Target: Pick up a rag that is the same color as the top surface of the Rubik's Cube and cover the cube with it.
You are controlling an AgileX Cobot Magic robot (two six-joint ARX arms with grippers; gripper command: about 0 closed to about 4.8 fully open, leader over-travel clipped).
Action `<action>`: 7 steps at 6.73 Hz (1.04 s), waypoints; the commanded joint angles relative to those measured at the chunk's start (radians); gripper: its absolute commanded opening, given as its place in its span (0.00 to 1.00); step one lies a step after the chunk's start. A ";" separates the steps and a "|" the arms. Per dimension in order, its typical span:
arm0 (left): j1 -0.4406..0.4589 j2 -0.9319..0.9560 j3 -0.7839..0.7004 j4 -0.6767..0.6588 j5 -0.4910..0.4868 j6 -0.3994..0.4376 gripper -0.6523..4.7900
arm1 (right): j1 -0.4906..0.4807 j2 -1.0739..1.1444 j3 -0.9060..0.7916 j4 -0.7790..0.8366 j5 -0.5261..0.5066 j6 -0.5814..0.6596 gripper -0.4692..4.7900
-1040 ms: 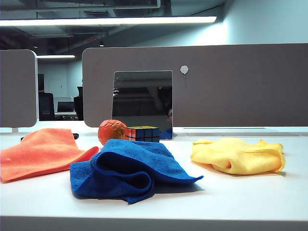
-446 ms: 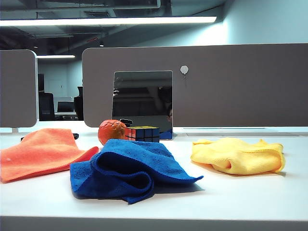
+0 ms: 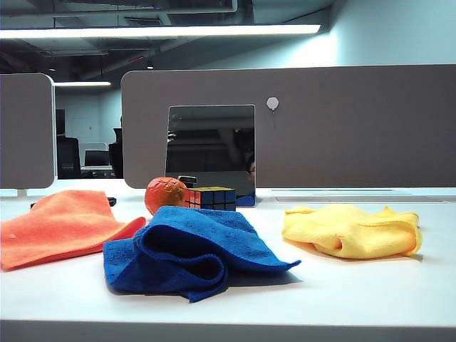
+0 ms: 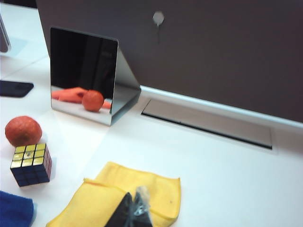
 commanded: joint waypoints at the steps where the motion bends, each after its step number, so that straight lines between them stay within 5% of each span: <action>1: -0.026 0.342 0.195 0.009 0.082 0.116 0.11 | 0.001 0.290 0.040 0.063 -0.077 0.087 0.08; 3: -0.377 0.568 0.195 0.201 -0.159 0.128 0.11 | 0.002 0.601 0.038 0.179 -0.143 0.080 0.08; 5: -0.395 0.658 0.195 0.281 -0.177 0.105 0.11 | 0.021 0.681 0.037 0.179 -0.222 0.080 0.08; 7: -0.395 0.697 0.195 0.348 -0.240 0.105 0.11 | 0.074 0.725 0.037 0.233 -0.172 0.079 0.08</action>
